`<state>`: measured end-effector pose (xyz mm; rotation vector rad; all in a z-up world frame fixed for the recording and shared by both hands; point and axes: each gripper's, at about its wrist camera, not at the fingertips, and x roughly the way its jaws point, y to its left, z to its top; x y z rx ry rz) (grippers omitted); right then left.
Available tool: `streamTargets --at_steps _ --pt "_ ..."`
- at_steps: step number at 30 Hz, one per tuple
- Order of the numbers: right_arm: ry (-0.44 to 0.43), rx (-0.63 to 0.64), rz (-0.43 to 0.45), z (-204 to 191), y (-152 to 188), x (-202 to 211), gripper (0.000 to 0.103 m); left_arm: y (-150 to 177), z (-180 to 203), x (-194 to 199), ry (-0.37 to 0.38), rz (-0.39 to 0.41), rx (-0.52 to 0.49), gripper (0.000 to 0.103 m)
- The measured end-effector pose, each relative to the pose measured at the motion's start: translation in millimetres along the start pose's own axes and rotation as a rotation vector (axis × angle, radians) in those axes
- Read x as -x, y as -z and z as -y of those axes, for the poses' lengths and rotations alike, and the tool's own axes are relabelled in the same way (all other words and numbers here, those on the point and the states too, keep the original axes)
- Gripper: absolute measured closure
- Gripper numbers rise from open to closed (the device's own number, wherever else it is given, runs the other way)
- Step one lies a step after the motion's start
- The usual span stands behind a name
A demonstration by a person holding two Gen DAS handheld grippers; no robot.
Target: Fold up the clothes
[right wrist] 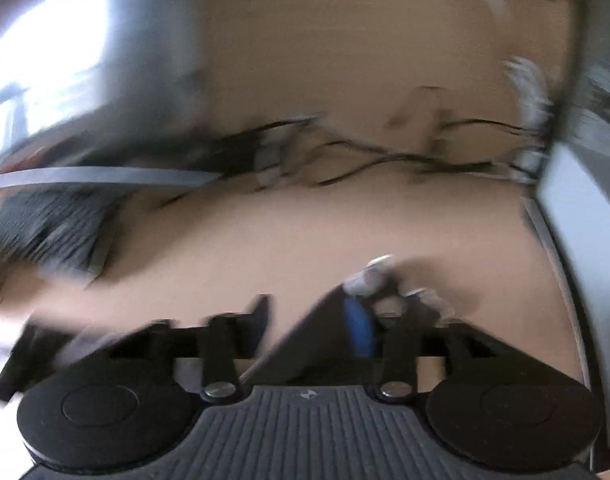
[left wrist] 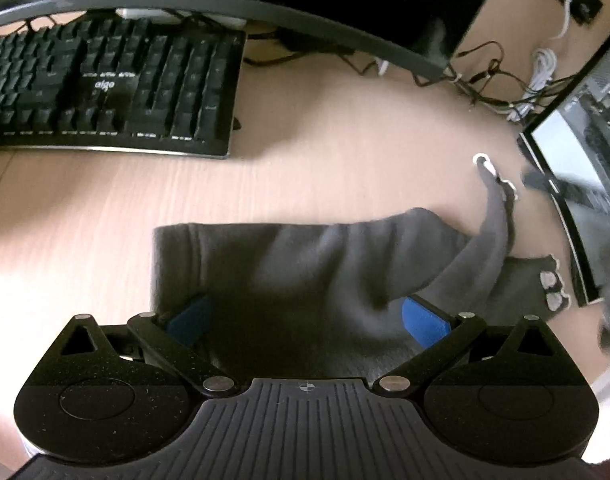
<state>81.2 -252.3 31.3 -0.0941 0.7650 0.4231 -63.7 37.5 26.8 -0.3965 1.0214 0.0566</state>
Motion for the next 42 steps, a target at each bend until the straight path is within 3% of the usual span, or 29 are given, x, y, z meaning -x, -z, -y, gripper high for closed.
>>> streamTargets --at_steps 3,7,8,10,13,17,21,27,29,30,32,37,39,40,41,42 --pt "0.064 -0.044 -0.028 10 -10 -31 0.049 4 3 -1 -0.014 0.0 -0.036 0.0" --pt "0.184 0.022 -0.075 -8 -14 -74 0.05 13 11 -1 -0.029 -0.002 -0.108 0.0" --pt "0.204 0.036 -0.092 -11 -12 -83 0.068 14 12 -1 -0.031 -0.004 -0.123 0.0" --pt "0.2 0.021 -0.114 -10 -8 -86 0.09 15 9 2 -0.022 -0.008 -0.134 0.0" --pt "0.19 -0.036 -0.062 3 -3 -59 0.092 13 4 2 0.005 -0.013 -0.127 0.0" --pt "0.169 -0.147 0.055 42 5 19 0.092 7 1 0 0.032 -0.034 -0.133 0.0" --pt "0.17 -0.227 0.091 58 24 76 0.092 4 -1 -1 0.057 -0.06 -0.157 0.0" --pt "0.269 -0.322 -0.043 74 88 74 0.09 7 7 -4 0.043 -0.093 -0.266 0.0" --pt "0.263 -0.369 -0.065 81 100 73 0.088 8 9 -5 0.032 -0.099 -0.288 0.0" --pt "0.262 -0.381 -0.064 83 103 75 0.085 8 10 -5 0.029 -0.101 -0.295 0.0" --pt "0.266 -0.399 -0.05 88 103 77 0.063 7 11 -6 0.024 -0.102 -0.296 0.0" --pt "0.217 -0.455 -0.02 107 94 60 0.056 9 13 -6 0.012 -0.095 -0.298 0.0" --pt "0.208 -0.46 -0.053 113 93 43 0.061 10 14 -6 0.005 -0.092 -0.302 0.0" --pt "0.2 -0.459 -0.063 114 91 38 0.083 10 14 -6 0.001 -0.092 -0.304 0.0" --pt "0.189 -0.456 -0.066 112 89 36 0.09 10 15 -6 -0.003 -0.093 -0.307 0.0" --pt "0.179 -0.452 -0.056 111 86 37 0.091 9 15 -6 -0.004 -0.094 -0.305 0.0"
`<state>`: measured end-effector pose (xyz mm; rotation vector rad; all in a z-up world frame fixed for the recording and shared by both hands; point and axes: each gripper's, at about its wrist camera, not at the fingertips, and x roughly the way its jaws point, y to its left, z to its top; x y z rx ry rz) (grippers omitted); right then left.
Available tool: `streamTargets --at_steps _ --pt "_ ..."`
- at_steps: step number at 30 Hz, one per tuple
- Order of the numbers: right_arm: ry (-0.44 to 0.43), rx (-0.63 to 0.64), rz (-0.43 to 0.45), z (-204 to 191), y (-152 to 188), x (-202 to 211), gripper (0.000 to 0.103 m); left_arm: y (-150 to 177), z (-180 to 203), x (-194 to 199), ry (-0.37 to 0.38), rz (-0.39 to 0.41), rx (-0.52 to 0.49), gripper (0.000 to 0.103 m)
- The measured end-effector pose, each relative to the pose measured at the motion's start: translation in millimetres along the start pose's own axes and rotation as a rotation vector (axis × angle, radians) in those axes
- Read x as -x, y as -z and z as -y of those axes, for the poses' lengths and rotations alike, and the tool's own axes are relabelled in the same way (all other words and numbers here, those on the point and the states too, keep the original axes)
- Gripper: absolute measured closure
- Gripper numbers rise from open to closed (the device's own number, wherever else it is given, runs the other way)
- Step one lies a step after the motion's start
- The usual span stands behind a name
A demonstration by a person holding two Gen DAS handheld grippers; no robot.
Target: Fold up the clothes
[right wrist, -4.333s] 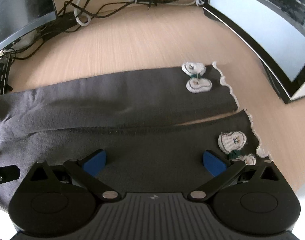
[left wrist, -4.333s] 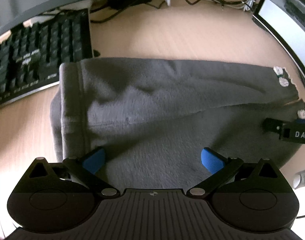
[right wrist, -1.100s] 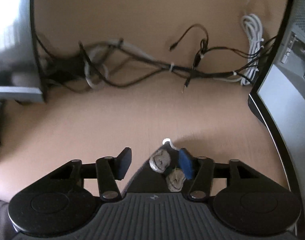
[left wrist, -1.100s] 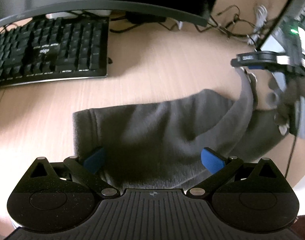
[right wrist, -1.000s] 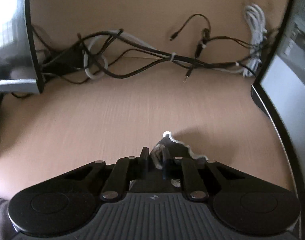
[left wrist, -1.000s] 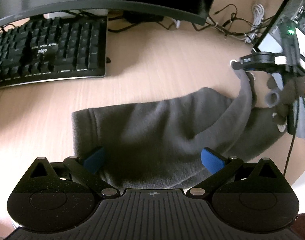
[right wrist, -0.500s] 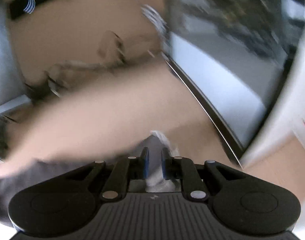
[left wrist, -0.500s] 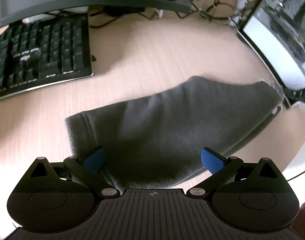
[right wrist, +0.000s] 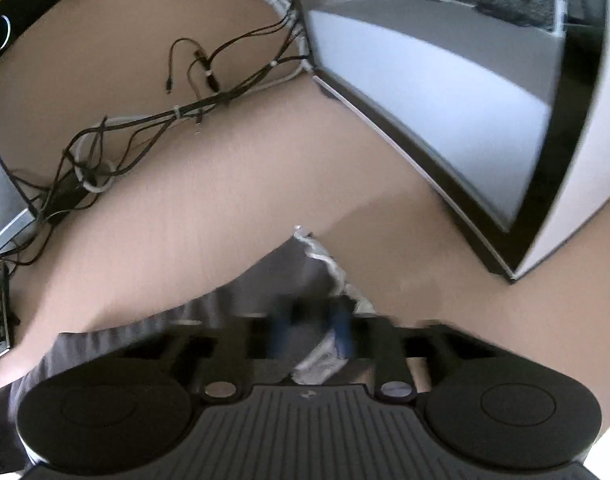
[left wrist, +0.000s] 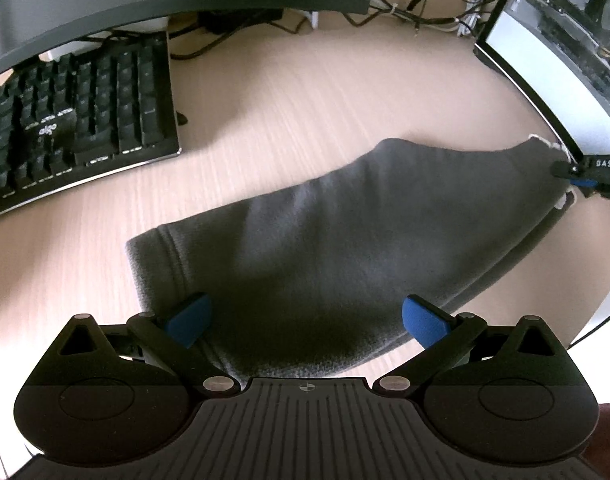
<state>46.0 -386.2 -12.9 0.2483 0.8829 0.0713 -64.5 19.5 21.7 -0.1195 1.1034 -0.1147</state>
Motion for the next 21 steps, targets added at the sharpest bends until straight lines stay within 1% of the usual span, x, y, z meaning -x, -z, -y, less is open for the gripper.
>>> streamTargets --at_steps 3,5,7,8,11,12,13,14,15,17,19,21 --pt "-0.042 0.003 0.055 -7 -6 25 0.092 0 -3 2 0.008 -0.001 0.018 0.0" --pt "-0.06 -0.008 0.064 -10 -8 41 0.092 0 -5 4 0.016 -0.002 0.029 0.0" --pt "-0.06 -0.006 0.059 -11 -4 51 0.092 1 -7 7 0.022 -0.006 0.032 0.0" --pt "-0.049 0.002 0.051 -11 1 51 0.092 2 -7 7 0.025 -0.008 0.031 0.0" --pt "0.001 -0.022 -0.031 -2 14 33 0.091 4 -6 11 0.046 -0.019 0.017 0.0" --pt "0.016 -0.031 -0.045 1 17 28 0.09 3 -4 13 0.057 -0.021 0.01 0.0" --pt "0.031 -0.038 -0.05 3 20 23 0.086 2 -2 17 0.073 -0.014 0.003 0.0" --pt "0.041 -0.04 -0.047 5 21 22 0.077 1 1 20 0.088 -0.006 -0.005 0.0" --pt "0.049 -0.039 -0.04 6 20 23 0.075 -1 3 23 0.098 0.007 -0.008 0.0" --pt "0.069 -0.022 -0.012 6 17 30 0.075 -4 7 24 0.117 0.022 -0.012 0.0" --pt "0.107 0.025 0.041 2 13 39 0.075 -3 8 17 0.107 0.002 -0.004 0.0" --pt "0.086 0.071 0.087 -7 11 48 0.075 1 6 7 0.085 -0.036 0.01 0.0"
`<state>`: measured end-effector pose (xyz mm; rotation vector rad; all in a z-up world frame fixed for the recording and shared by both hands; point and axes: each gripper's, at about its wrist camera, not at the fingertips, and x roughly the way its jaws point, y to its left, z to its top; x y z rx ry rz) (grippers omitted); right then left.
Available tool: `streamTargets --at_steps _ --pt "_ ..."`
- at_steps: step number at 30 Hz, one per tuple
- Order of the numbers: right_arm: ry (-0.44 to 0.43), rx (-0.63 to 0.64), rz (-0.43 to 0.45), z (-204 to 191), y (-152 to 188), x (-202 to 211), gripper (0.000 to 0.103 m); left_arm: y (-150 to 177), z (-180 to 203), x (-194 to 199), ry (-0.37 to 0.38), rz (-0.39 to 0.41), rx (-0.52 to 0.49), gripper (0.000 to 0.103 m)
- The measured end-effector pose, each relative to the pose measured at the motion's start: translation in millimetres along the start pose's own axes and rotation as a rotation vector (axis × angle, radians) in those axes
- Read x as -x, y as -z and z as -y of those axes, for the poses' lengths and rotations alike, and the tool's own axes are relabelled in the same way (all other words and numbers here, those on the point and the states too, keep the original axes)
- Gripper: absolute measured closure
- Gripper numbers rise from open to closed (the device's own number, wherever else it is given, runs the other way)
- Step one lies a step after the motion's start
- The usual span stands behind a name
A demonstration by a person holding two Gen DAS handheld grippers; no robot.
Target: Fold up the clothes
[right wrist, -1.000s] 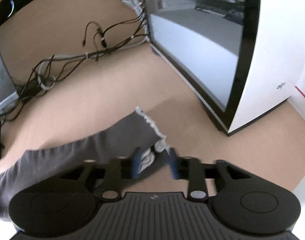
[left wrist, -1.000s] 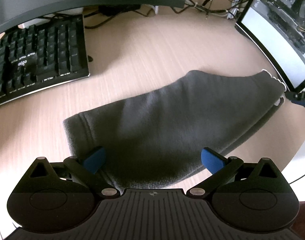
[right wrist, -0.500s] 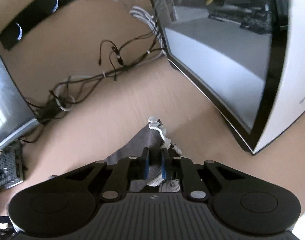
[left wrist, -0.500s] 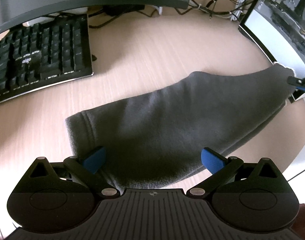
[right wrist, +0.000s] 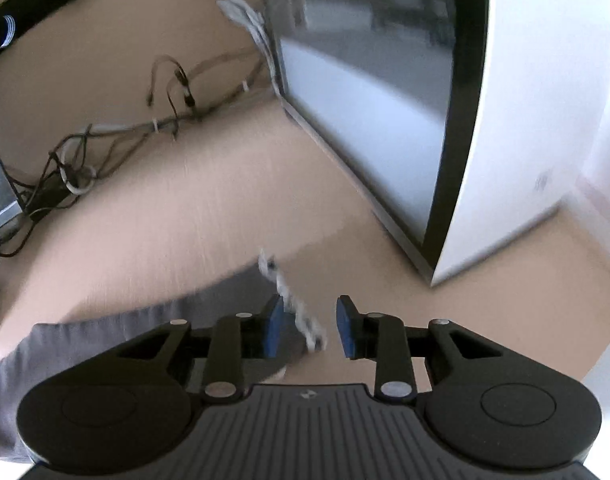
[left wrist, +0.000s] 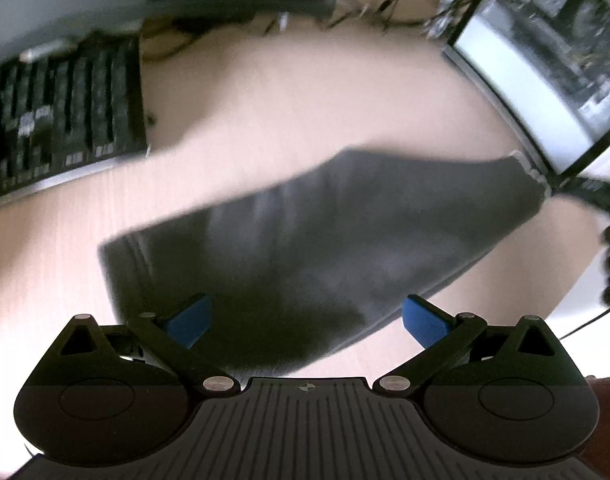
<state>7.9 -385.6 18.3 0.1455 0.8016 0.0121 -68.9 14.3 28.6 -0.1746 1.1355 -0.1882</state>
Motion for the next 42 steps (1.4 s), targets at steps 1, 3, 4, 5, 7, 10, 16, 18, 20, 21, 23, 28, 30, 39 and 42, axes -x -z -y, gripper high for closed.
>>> streamTargets --at_steps 1,3,4,5,7,10,16,18,20,21,23,28,30,39,42 --pt "-0.017 0.02 0.023 -4 -2 5 0.075 3 -2 -4 -0.008 -0.013 0.008 0.0" --pt "-0.093 0.057 0.002 -16 -4 6 0.075 6 -5 -7 -0.012 -0.016 0.016 0.0" --pt "-0.12 0.068 -0.03 -22 -1 2 0.075 6 -7 -8 -0.01 -0.01 0.018 0.0" --pt "-0.147 0.079 -0.061 -28 2 -2 0.075 5 -8 -8 -0.011 -0.006 0.023 0.0" --pt "-0.162 0.087 -0.123 -39 12 -14 0.075 3 -10 -11 -0.019 0.002 0.026 0.0" --pt "-0.17 0.103 -0.148 -50 19 -22 0.074 -1 -14 -13 -0.03 0.01 0.022 0.0" --pt "-0.202 0.12 -0.155 -66 15 -32 0.069 -10 -25 -19 -0.08 0.049 -0.019 0.0" --pt "-0.217 0.115 -0.157 -67 16 -32 0.069 -12 -28 -20 -0.095 0.058 -0.029 0.0" --pt "-0.233 0.116 -0.161 -69 19 -30 0.069 -14 -32 -20 -0.115 0.062 -0.035 0.0" --pt "-0.243 0.116 -0.165 -70 19 -31 0.069 -15 -34 -20 -0.126 0.064 -0.036 0.0" --pt "-0.266 0.118 -0.174 -74 18 -33 0.069 -18 -38 -21 -0.152 0.065 -0.037 0.0" --pt "-0.291 0.127 -0.191 -79 15 -36 0.069 -24 -35 -15 -0.208 0.076 -0.017 0.0" --pt "-0.301 0.121 -0.196 -77 13 -38 0.069 -30 -27 -12 -0.195 0.099 -0.029 0.0" --pt "-0.287 0.122 -0.139 -73 3 -23 0.069 -66 42 -25 0.009 0.155 -0.144 0.0" --pt "-0.248 0.118 -0.128 -67 -2 -24 0.069 -70 63 -45 0.044 0.133 -0.166 0.0"
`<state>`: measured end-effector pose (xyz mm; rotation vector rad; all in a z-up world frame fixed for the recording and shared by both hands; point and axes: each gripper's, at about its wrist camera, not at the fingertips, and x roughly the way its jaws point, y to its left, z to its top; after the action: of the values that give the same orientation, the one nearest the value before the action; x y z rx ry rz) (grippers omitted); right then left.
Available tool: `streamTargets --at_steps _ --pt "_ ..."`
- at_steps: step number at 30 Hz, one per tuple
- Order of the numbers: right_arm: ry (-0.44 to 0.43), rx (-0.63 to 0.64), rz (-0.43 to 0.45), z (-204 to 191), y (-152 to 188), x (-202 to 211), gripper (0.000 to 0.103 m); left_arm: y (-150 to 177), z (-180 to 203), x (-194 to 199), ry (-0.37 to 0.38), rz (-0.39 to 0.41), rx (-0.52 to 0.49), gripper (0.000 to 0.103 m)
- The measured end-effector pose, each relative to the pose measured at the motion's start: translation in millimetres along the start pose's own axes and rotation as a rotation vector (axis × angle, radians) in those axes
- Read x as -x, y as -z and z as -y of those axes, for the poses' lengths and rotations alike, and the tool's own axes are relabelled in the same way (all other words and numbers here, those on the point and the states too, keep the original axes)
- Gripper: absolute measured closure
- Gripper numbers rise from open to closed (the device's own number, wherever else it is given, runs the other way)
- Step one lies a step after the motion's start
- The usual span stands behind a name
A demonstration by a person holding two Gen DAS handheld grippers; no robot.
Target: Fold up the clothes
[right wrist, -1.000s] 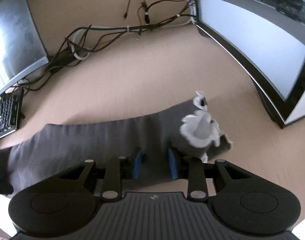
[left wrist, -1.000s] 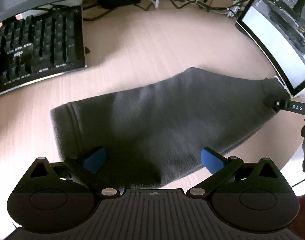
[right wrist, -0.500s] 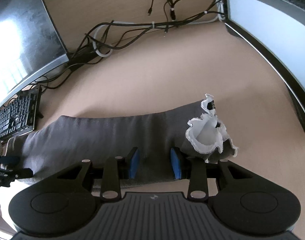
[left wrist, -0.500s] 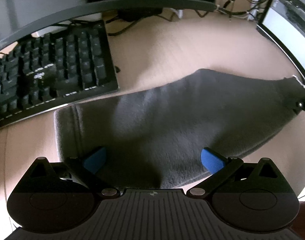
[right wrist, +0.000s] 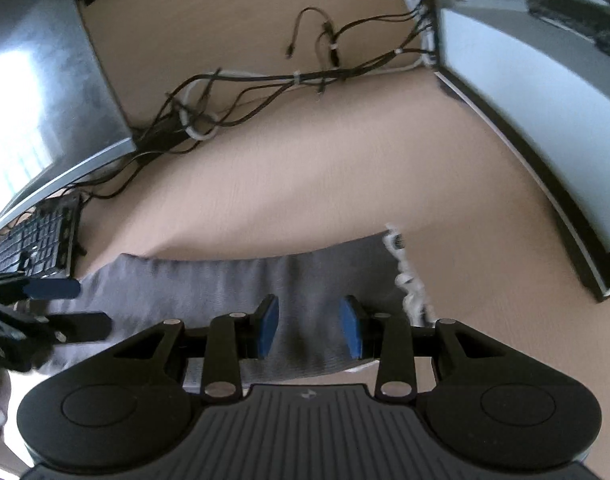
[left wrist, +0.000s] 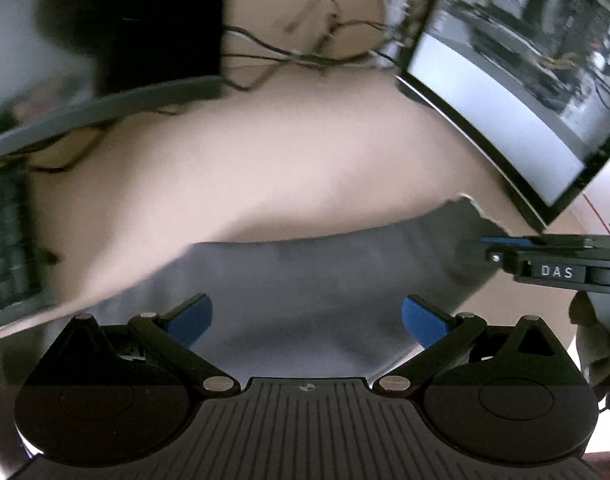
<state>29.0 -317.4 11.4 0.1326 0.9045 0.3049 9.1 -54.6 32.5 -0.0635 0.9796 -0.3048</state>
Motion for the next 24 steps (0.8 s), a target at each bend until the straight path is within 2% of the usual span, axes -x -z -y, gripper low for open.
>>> streamTargets --at_steps 2,5,11,13,15,16,20,24 --pt "0.057 0.006 -0.009 5 -1 -4 0.069 2 9 -11 0.015 -0.024 0.003 0.0" --pt "0.092 -0.021 -0.009 11 2 -6 0.068 10 13 -22 0.054 -0.071 0.041 0.0" --pt "0.193 -0.043 0.025 3 4 3 0.067 16 7 -24 0.088 -0.064 0.074 0.0" --pt "0.226 -0.076 0.03 6 4 5 0.063 19 7 -24 0.097 -0.053 0.067 0.0" --pt "0.241 -0.134 0.031 15 6 7 0.054 21 8 -24 0.094 -0.042 0.052 0.0" --pt "0.228 -0.167 0.027 21 7 6 0.049 22 9 -24 0.091 -0.038 0.044 0.0" --pt "0.136 -0.27 0.003 48 11 -2 0.049 19 15 -27 0.07 -0.037 0.048 0.0" --pt "0.007 -0.299 -0.013 72 7 -15 0.048 14 10 -29 0.071 -0.035 0.131 0.0"
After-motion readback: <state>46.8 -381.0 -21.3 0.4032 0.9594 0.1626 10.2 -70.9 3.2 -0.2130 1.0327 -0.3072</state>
